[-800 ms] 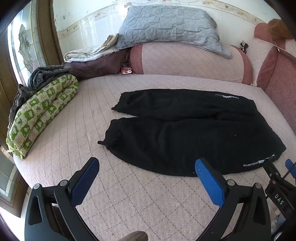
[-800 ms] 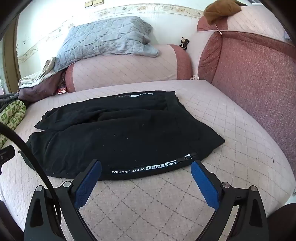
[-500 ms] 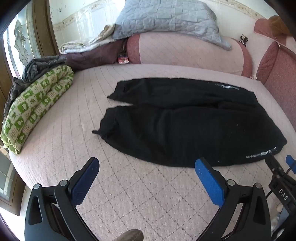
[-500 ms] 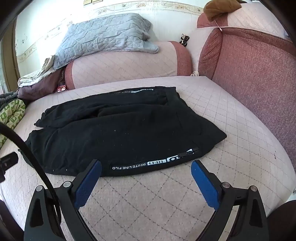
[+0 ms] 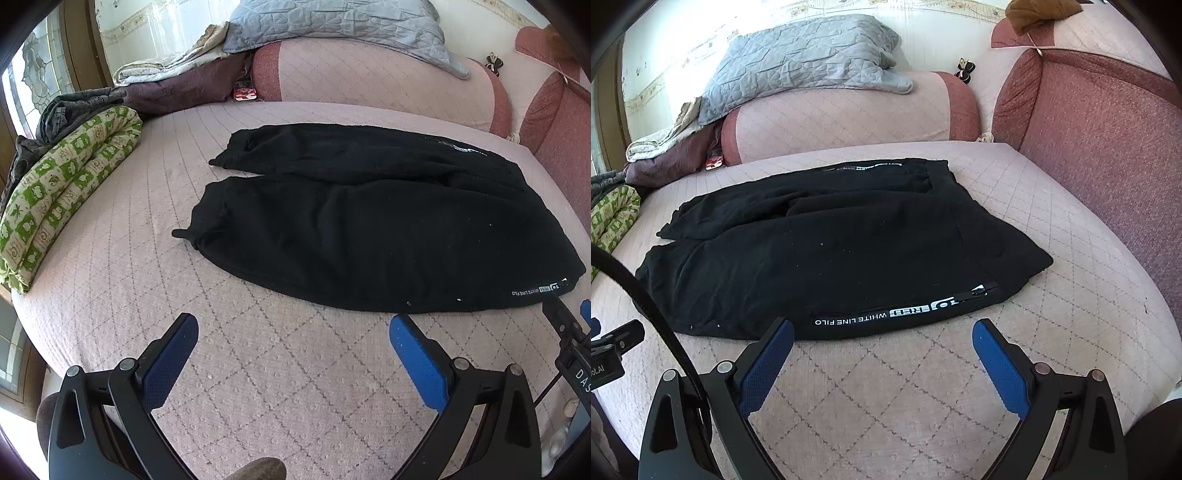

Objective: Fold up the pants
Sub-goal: 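Move both grippers toward the black sweatpants lying on the bed, then grasp the cuff of one pant leg with the left gripper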

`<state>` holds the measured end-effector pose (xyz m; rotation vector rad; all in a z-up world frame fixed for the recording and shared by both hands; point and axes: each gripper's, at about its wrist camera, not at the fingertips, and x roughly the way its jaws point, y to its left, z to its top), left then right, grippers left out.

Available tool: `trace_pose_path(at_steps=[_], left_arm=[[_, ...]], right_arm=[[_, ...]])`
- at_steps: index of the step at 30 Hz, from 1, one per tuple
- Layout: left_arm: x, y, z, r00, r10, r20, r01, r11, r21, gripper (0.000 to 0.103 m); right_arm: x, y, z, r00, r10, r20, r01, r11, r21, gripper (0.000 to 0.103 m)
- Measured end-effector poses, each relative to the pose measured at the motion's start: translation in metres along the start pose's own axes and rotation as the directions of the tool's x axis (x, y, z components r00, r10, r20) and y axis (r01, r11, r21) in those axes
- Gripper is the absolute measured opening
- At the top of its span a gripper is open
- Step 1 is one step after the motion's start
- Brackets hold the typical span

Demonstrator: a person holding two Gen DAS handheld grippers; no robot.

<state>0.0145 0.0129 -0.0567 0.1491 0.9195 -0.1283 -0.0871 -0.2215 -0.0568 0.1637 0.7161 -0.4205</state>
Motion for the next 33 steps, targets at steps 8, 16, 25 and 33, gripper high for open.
trace_pose_path(at_steps=[8,16,25,33], left_arm=[[0.016,0.0,-0.008,0.999,-0.007,-0.048,0.008,1.0,0.002,0.103],[0.028,0.0,-0.024,0.995,-0.019,-0.094,0.018,1.0,-0.011,0.103],[0.022,0.009,-0.032,0.988,-0.102,-0.113,0.103,0.995,0.01,0.099],[0.034,0.107,0.033,0.983,-0.18,-0.019,0.166,0.939,-0.302,0.078]], right_arm=[[0.004,0.002,-0.003,1.0,-0.003,-0.011,0.003,1.0,-0.008,0.1],[0.006,0.004,-0.005,1.0,-0.001,-0.016,0.001,1.0,-0.013,0.1],[0.008,0.005,-0.004,1.0,-0.001,-0.021,0.001,1.0,-0.012,0.1],[0.008,0.0,-0.003,1.0,-0.002,-0.024,0.002,1.0,-0.005,0.1]])
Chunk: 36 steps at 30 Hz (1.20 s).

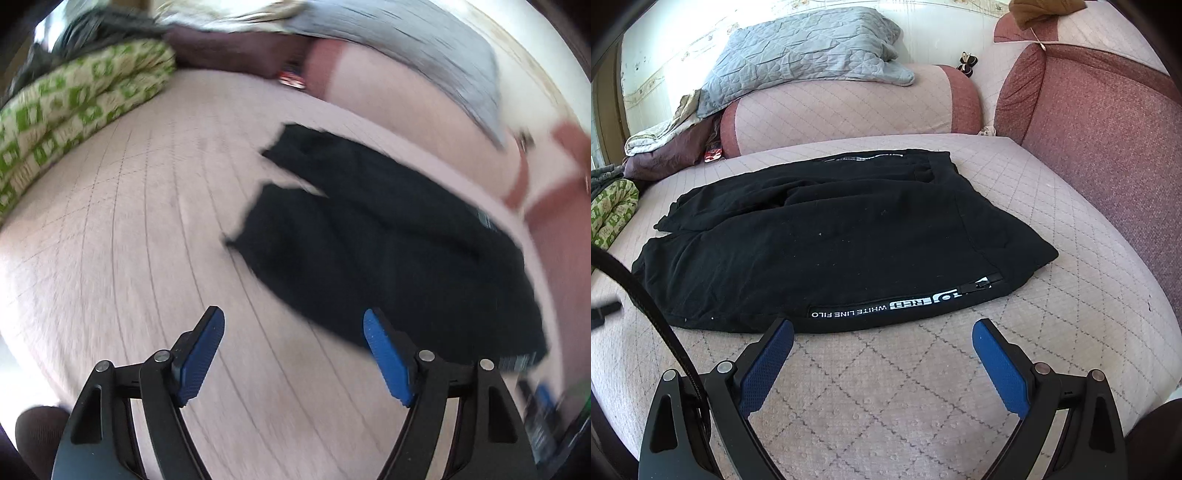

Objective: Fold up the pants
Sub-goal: 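Grasp the cuff of one pant leg with the left gripper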

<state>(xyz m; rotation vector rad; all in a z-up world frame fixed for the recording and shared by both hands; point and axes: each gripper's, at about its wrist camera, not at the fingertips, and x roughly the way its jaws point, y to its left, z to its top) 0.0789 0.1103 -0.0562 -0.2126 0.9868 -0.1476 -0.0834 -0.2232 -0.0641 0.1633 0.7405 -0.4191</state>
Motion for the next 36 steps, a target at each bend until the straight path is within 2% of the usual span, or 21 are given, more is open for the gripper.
trace_pose_path(at_steps=[2,4,6,7,8,9,10,12,15,22,25,28,33,34,35,36], left_arm=[[0.023,0.012,0.019,0.999,0.02,-0.049,-0.021,1.0,-0.022,0.078],[0.041,0.016,0.028,0.996,-0.006,-0.092,0.004,1.0,-0.028,0.078],[0.05,0.01,0.034,0.998,0.012,-0.067,-0.012,1.0,0.003,0.077],[0.054,0.004,0.038,0.998,0.01,-0.063,-0.009,1.0,0.015,0.07],[0.055,0.003,0.039,0.998,0.012,-0.064,-0.012,1.0,0.006,0.041],[0.057,0.002,0.041,0.997,0.033,-0.066,-0.033,0.999,-0.005,0.017],[0.056,0.004,0.042,0.996,0.052,-0.073,-0.053,0.998,-0.021,0.017],[0.05,0.008,0.041,0.996,0.025,-0.08,-0.029,0.998,-0.054,0.013],[0.033,0.019,0.034,0.998,0.025,-0.061,-0.029,0.997,-0.066,0.012],[0.026,0.04,0.028,0.996,-0.002,-0.09,-0.008,0.994,-0.112,0.012],[0.031,0.04,0.023,0.995,0.0,-0.103,-0.012,0.994,-0.112,0.012],[0.03,0.034,0.023,0.995,0.004,-0.095,-0.014,0.995,-0.101,0.012],[0.039,0.029,0.033,0.995,0.01,-0.101,-0.02,0.995,-0.093,0.012],[0.038,0.03,0.034,0.995,0.006,-0.103,-0.016,0.995,-0.099,0.012],[0.036,0.031,0.035,0.995,0.0,-0.104,-0.011,0.994,-0.108,0.012],[0.032,0.033,0.034,0.994,-0.009,-0.106,-0.003,0.994,-0.114,0.012]], right_arm=[[-0.001,-0.003,0.002,1.0,-0.001,0.003,0.001,1.0,0.002,0.1],[-0.003,-0.01,0.006,1.0,-0.01,0.021,0.01,1.0,0.013,0.1],[-0.004,-0.018,0.008,0.999,-0.024,0.03,0.023,0.999,0.035,0.1],[-0.004,-0.023,0.009,0.999,-0.031,0.03,0.03,0.998,0.049,0.1],[-0.005,-0.027,0.009,0.999,-0.04,0.029,0.038,0.997,0.063,0.1],[-0.004,-0.031,0.009,0.998,-0.05,0.028,0.047,0.996,0.075,0.1],[-0.004,-0.036,0.01,0.998,-0.06,0.026,0.058,0.995,0.086,0.1],[-0.002,-0.042,0.01,0.996,-0.082,0.023,0.08,0.992,0.101,0.1],[-0.003,-0.051,0.011,0.994,-0.103,0.027,0.098,0.987,0.13,0.1],[0.007,-0.075,0.013,0.995,-0.095,-0.014,0.095,0.971,0.22,0.1],[0.015,-0.086,0.014,0.997,-0.058,-0.047,0.068,0.961,0.269,0.1],[0.032,-0.102,0.018,0.996,0.015,-0.092,0.019,0.931,0.365,0.1],[0.056,-0.115,0.041,0.993,0.045,-0.11,0.008,0.899,0.438,0.099],[0.059,-0.117,0.043,0.994,0.039,-0.107,0.013,0.892,0.451,0.092],[0.062,-0.12,0.047,0.994,0.029,-0.106,0.022,0.89,0.455,0.068],[0.063,-0.122,0.047,0.993,0.028,-0.116,0.028,0.89,0.456,0.053]])
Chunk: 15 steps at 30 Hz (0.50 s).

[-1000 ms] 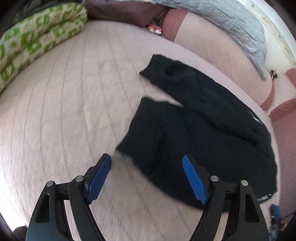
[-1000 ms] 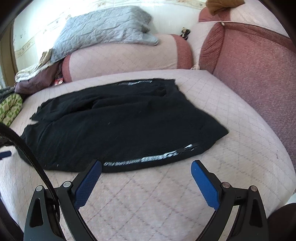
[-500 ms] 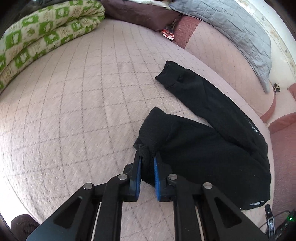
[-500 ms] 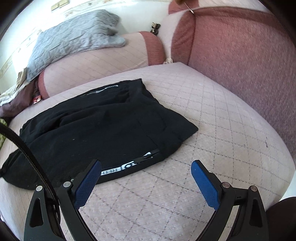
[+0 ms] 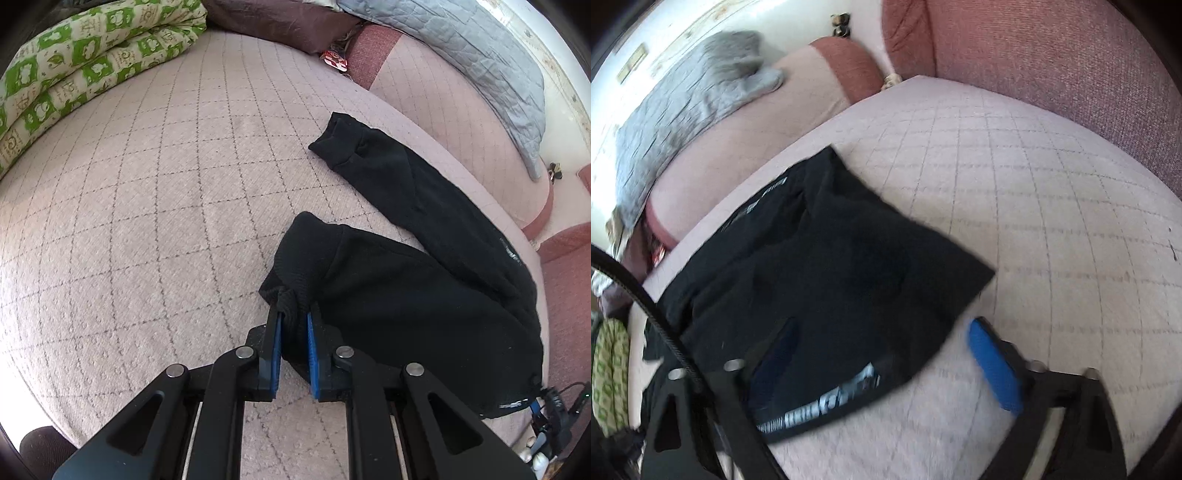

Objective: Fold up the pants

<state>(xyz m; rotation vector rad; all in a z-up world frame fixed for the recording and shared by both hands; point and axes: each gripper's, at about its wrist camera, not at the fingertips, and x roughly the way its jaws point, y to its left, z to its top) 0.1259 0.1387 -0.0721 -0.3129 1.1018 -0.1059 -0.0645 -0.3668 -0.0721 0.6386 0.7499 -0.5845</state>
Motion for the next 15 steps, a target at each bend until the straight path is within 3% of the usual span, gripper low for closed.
trace_pose_path(at_steps=[1,2,7,15], left_arm=[[-0.003,0.001,0.0,1.0,-0.009,-0.002,0.009,1.0,-0.008,0.012],[-0.007,0.003,-0.001,1.0,-0.022,-0.004,0.022,1.0,-0.015,0.012],[-0.024,0.008,-0.004,0.998,-0.069,-0.011,0.069,0.997,-0.043,0.012],[-0.046,0.03,-0.024,0.997,-0.081,-0.015,0.08,0.994,-0.072,0.012]], right_arm=[[0.0,-0.004,0.003,0.999,0.033,-0.024,-0.033,0.999,0.023,0.021],[0.0,-0.01,0.005,0.995,0.086,-0.043,-0.084,0.995,0.054,0.012],[-0.03,-0.023,0.008,0.983,0.181,-0.023,-0.178,0.98,0.094,0.011],[-0.066,-0.03,-0.011,0.982,0.19,-0.022,-0.187,0.978,0.095,0.01]])
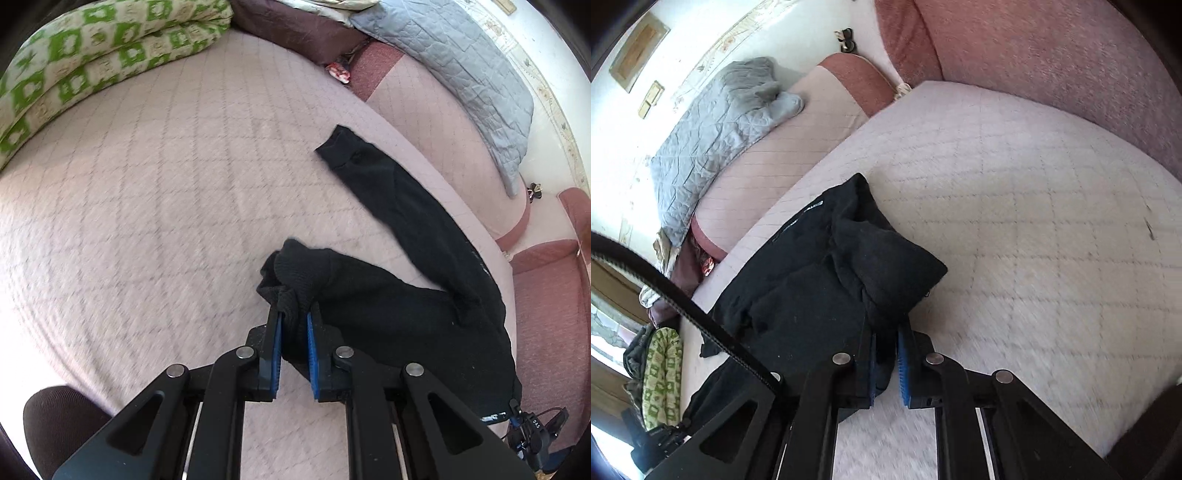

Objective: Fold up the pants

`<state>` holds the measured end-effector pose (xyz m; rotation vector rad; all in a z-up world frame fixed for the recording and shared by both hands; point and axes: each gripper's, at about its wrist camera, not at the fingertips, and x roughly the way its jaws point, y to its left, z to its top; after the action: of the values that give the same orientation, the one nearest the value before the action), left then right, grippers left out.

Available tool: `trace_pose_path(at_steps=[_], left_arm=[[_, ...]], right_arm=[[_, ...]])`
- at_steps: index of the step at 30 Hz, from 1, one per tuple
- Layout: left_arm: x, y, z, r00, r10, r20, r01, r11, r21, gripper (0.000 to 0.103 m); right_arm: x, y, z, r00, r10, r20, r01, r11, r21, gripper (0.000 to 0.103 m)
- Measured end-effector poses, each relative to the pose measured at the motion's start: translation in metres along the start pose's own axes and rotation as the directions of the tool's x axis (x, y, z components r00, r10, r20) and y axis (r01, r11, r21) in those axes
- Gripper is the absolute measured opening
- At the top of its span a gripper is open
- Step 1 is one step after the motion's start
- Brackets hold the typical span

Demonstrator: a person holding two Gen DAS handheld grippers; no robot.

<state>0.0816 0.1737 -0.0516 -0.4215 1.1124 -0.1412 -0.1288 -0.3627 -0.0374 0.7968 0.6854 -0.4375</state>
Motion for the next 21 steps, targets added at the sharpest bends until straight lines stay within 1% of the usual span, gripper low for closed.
trace_pose_path(at_steps=[2,4,6,7,8,9,10,11,12,13,15,16,17,18,19,21], left_arm=[[0.001,0.008,-0.01,1.0,0.001,-0.018,-0.001,1.0,0.0,0.012],[0.002,0.014,-0.019,0.999,0.019,-0.032,-0.018,1.0,0.016,0.012],[0.002,0.016,-0.026,0.999,0.022,-0.043,-0.02,0.999,0.048,0.015],[-0.001,0.016,-0.028,0.999,0.022,-0.039,-0.02,0.998,0.059,0.016],[-0.009,0.014,-0.03,0.999,0.031,-0.019,-0.029,0.996,0.088,0.018],[-0.018,0.012,-0.033,0.999,0.042,0.009,-0.043,0.992,0.122,0.018],[-0.025,0.012,-0.033,0.998,0.048,0.027,-0.051,0.989,0.142,0.018],[-0.036,0.011,-0.033,0.996,0.06,0.061,-0.07,0.983,0.169,0.019],[-0.044,0.011,-0.032,0.994,0.067,0.085,-0.082,0.979,0.185,0.021],[-0.054,0.011,-0.029,0.991,0.067,0.115,-0.089,0.976,0.197,0.026],[-0.063,0.012,-0.019,0.987,0.061,0.146,-0.09,0.975,0.202,0.038],[-0.066,0.012,-0.013,0.985,0.064,0.162,-0.096,0.975,0.202,0.039],[-0.068,0.011,-0.007,0.981,0.07,0.179,-0.106,0.974,0.2,0.04],[-0.068,0.011,-0.003,0.98,0.074,0.185,-0.11,0.974,0.196,0.04],[-0.066,0.007,0.001,0.979,0.069,0.191,-0.106,0.976,0.19,0.04],[-0.065,0.001,0.004,0.979,0.057,0.194,-0.095,0.976,0.196,0.041]], right_arm=[[-0.004,-0.012,-0.006,1.0,-0.002,-0.01,0.002,1.0,0.027,0.01],[-0.004,-0.024,-0.012,0.999,-0.006,-0.035,0.008,0.999,0.054,0.01],[0.003,-0.03,-0.014,0.997,-0.038,-0.062,0.042,0.997,0.067,0.014],[0.005,-0.034,-0.016,0.996,-0.056,-0.071,0.062,0.995,0.076,0.026],[0.004,-0.037,-0.017,0.995,-0.063,-0.074,0.07,0.993,0.094,0.033],[-0.001,-0.04,-0.016,0.997,-0.049,-0.063,0.057,0.991,0.12,0.035],[-0.007,-0.041,-0.018,0.997,-0.062,-0.055,0.068,0.99,0.124,0.04],[-0.015,-0.04,-0.016,0.996,-0.086,-0.032,0.09,0.989,0.119,0.043],[-0.025,-0.038,-0.014,0.994,-0.107,0.001,0.106,0.989,0.102,0.043],[-0.034,-0.034,-0.012,0.992,-0.12,0.031,0.117,0.99,0.078,0.043],[-0.049,-0.024,-0.004,0.987,-0.137,0.085,0.135,0.99,0.03,0.045],[-0.054,-0.019,0.001,0.985,-0.133,0.107,0.133,0.991,0.006,0.049],[-0.057,-0.013,0.004,0.985,-0.125,0.122,0.128,0.992,-0.018,0.055],[-0.059,-0.006,0.007,0.984,-0.113,0.137,0.12,0.992,-0.045,0.057],[-0.06,0.0,0.009,0.983,-0.103,0.155,0.115,0.991,-0.069,0.059],[-0.057,0.011,0.009,0.977,-0.111,0.181,0.132,0.985,-0.108,0.059]])
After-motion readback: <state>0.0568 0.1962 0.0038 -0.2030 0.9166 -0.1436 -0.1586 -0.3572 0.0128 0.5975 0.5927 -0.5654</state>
